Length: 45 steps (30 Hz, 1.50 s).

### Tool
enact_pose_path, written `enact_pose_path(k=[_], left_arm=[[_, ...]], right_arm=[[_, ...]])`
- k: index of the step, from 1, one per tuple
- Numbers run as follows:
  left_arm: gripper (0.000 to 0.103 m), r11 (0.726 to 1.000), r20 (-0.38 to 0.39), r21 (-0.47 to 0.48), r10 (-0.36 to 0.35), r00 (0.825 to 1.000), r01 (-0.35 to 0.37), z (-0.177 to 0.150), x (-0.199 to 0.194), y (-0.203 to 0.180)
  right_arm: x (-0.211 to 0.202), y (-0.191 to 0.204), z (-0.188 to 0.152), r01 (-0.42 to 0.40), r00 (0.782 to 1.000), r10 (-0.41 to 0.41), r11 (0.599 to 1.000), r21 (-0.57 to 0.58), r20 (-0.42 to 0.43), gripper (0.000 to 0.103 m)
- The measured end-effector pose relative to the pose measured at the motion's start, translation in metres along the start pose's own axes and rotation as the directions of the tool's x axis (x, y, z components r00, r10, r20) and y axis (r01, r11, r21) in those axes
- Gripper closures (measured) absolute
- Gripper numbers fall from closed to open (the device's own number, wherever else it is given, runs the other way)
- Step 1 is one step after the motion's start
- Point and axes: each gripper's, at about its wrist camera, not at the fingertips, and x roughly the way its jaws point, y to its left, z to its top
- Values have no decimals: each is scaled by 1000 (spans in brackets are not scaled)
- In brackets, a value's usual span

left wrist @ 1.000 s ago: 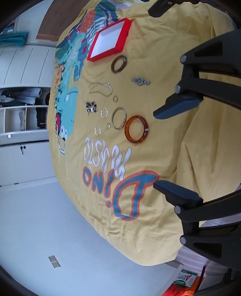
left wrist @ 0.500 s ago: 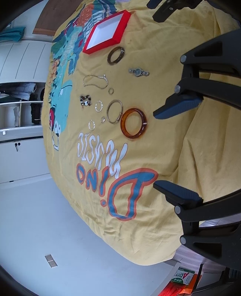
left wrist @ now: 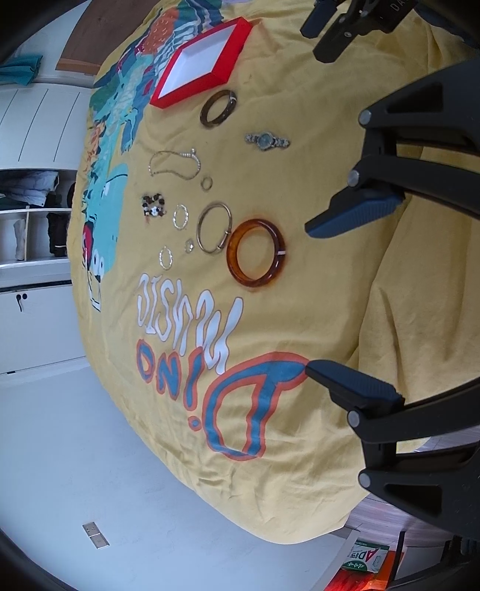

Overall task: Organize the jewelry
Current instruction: 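Move both tools toward the amber bangle and the silver watch, then grasp the amber bangle with the left tool while the right tool grasps the silver watch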

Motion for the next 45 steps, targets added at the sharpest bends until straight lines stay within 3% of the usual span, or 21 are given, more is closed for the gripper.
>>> enact_pose_path(k=[6, 16, 29, 37, 41, 45], left_arm=[[36, 1000, -12, -1, -1, 1000, 1, 7, 14, 0], [37, 1000, -45, -29, 9, 999, -10, 26, 46, 5], [38, 996, -138, -88, 21, 990, -33, 52, 117, 5], [46, 993, -206, -108, 17, 978, -40, 50, 153, 4], [53, 995, -207, -81, 44, 977, -62, 51, 159, -2], [67, 996, -192, -30, 75, 979, -83, 52, 159, -13]], right_arm=[[14, 0, 1, -34, 999, 34, 999, 10, -32, 44], [47, 0, 13, -66, 994, 67, 998, 17, -83, 46], [119, -1, 46, -128, 979, 135, 990, 61, -152, 54], [150, 3, 55, -132, 976, 141, 989, 64, -167, 57], [158, 5, 58, -124, 978, 131, 991, 51, -163, 67], [162, 5, 57, -121, 977, 128, 991, 49, -171, 78]])
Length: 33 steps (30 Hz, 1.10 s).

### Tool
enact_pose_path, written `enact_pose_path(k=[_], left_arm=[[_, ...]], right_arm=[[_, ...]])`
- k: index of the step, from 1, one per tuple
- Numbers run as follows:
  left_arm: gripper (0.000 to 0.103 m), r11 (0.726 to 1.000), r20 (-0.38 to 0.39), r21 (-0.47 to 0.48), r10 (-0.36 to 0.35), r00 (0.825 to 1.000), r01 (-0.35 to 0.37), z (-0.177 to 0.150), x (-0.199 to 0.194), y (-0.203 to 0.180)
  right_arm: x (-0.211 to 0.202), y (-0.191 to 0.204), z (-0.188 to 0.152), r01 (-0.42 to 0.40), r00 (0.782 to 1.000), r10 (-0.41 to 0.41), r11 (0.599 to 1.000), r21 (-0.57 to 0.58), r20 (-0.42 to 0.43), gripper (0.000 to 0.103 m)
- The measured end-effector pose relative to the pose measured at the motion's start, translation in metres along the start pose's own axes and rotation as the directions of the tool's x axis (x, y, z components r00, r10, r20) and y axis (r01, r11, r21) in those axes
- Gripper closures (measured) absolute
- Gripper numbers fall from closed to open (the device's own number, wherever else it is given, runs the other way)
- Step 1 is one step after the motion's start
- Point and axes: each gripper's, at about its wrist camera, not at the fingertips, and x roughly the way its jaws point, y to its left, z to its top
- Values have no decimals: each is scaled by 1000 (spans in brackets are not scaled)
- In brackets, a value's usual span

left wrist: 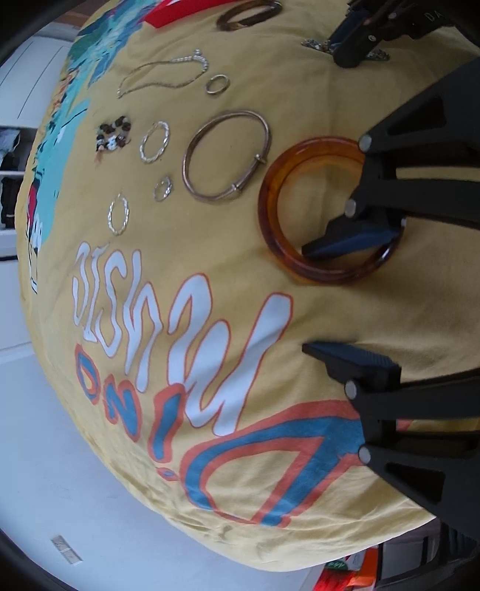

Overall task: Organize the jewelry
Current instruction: 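Grasp the amber bangle with the left tool while the right tool grasps the silver watch, then carry the amber bangle and watch into the red box and release both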

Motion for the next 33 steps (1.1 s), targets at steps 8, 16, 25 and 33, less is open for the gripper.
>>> enact_pose_path(k=[8, 16, 25, 33], left_arm=[[93, 1000, 29, 3, 31, 999, -31, 1, -13, 4], [94, 1000, 70, -13, 3, 998, -2, 0, -43, 8], [94, 1000, 122, -13, -13, 992, 15, -12, -83, 10], [94, 999, 170, 2, -38, 985, 38, -22, -120, 9]], right_arm=[[-12, -4, -4, -25, 1000, 25, 1000, 2, 0, 79], [-43, 6, -13, -39, 999, 40, 999, -19, 35, 79], [-91, 10, -27, -40, 994, 43, 999, -32, 98, 79], [-128, 17, -37, -37, 986, 45, 998, -49, 163, 79]])
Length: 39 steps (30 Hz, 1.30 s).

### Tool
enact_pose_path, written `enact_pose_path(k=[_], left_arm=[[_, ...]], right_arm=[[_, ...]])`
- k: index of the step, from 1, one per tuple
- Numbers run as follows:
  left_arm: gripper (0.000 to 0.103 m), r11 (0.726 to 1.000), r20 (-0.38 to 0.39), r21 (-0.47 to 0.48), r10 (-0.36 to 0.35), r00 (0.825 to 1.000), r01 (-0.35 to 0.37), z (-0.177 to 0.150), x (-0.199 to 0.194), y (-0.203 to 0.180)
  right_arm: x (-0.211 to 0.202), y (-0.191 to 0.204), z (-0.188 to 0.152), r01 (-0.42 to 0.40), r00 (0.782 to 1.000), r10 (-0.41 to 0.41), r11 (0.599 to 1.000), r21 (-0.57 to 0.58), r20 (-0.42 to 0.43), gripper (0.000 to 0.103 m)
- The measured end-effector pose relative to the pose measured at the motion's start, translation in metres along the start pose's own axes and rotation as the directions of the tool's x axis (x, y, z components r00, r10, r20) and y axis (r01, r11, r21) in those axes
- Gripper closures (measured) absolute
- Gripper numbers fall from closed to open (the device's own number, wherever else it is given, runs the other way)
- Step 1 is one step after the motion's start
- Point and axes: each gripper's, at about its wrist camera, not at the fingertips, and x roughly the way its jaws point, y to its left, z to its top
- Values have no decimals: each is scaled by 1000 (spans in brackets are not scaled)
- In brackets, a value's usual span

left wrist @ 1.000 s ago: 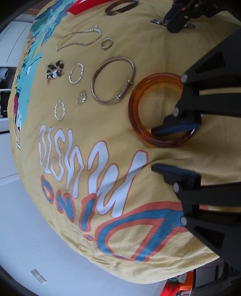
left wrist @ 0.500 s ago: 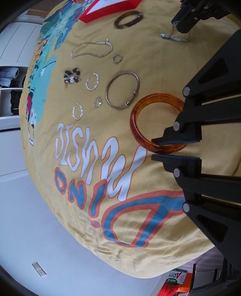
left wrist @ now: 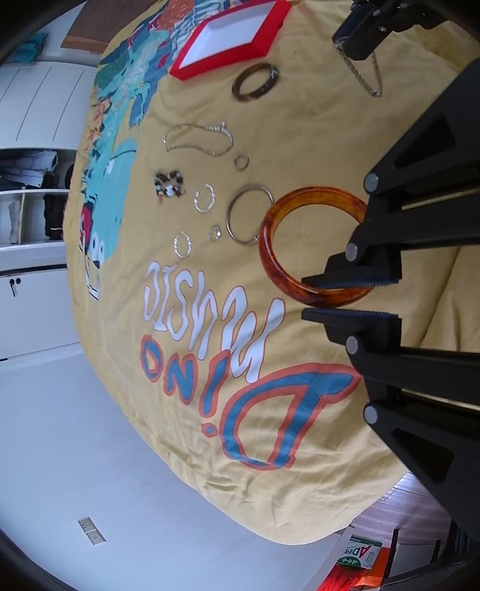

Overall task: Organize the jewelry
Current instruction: 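Carry the amber bangle and watch into the red box and release both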

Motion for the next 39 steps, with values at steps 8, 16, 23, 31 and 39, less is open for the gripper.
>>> enact_pose_path(k=[8, 16, 23, 31, 39], left_arm=[[94, 995, 36, 49, -90, 995, 88, 15, -31, -31], [94, 966, 35, 113, -237, 971, 232, 54, -47, -106], [94, 923, 10, 191, -343, 939, 335, 88, -39, -195], [94, 879, -76, 276, -383, 921, 388, 102, 15, -300], [94, 866, -185, 313, -348, 919, 390, 88, 79, -354]], right_arm=[[-44, -18, 14, 33, 995, -34, 999, 11, 98, 79], [-81, -81, 50, 127, 977, -131, 991, 33, 169, 79], [-83, -159, 84, 214, 959, -224, 974, 77, 172, 79], [-44, -244, 107, 276, 950, -289, 954, 116, 118, 79], [14, -297, 99, 304, 952, -307, 943, 136, 3, 79]])
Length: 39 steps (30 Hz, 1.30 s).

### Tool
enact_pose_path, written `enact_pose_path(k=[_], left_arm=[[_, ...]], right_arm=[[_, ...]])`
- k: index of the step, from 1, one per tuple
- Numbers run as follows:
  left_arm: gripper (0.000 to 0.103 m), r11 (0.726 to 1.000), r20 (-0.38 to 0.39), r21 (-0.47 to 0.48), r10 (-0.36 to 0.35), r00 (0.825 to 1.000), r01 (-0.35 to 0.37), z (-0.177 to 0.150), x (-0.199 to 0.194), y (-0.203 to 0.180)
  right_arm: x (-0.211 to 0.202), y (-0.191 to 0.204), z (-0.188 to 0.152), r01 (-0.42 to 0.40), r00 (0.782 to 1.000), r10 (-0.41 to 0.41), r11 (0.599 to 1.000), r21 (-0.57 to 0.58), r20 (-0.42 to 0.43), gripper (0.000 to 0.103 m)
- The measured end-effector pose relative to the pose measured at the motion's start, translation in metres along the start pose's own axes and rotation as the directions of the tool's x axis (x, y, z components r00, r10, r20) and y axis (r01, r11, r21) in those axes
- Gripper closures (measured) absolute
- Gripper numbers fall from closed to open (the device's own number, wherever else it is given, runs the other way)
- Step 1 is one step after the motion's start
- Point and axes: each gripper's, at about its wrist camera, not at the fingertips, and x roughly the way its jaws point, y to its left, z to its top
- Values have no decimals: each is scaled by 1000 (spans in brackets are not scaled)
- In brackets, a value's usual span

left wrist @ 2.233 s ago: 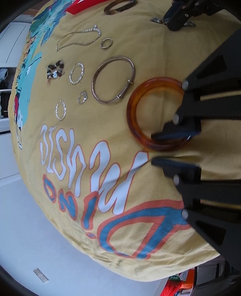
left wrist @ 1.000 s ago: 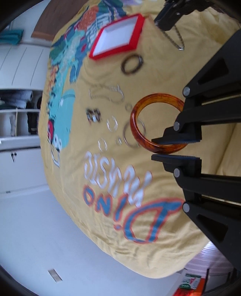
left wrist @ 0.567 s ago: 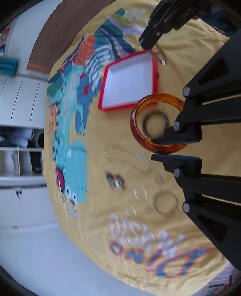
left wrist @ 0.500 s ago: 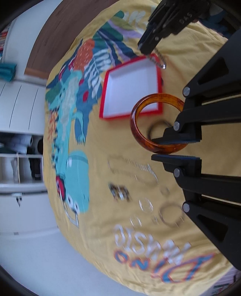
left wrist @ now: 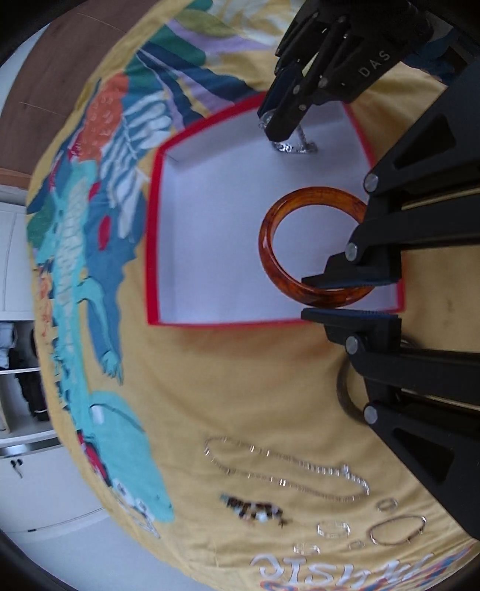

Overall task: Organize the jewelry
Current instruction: 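Carry the amber bangle and watch into the red box and release both, then withdraw both tools from the red box back over the jewelry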

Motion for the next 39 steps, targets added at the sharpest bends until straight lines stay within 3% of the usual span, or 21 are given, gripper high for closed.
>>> enact_pose_path(k=[11, 18, 32, 34, 39], left_arm=[[92, 998, -46, 53, 24, 999, -22, -5, 28, -15], [92, 998, -44, 61, 15, 999, -12, -7, 14, -14], [88, 998, 75, 58, 15, 997, -19, -37, -108, 17], [79, 999, 70, 40, 26, 997, -29, -45, -127, 31], [72, 996, 140, -26, 87, 986, -85, -67, -176, 70]], right_arm=[[28, 2, -9, 57, 996, -61, 997, -60, -72, 79], [7, -5, -12, 81, 994, -85, 995, -57, -72, 67], [-118, 11, -35, 78, 996, -78, 997, -11, 42, 58], [-139, 21, -38, 61, 996, -60, 998, -11, 69, 58], [-180, 58, -45, 15, 991, -10, 999, -37, 132, 57]])
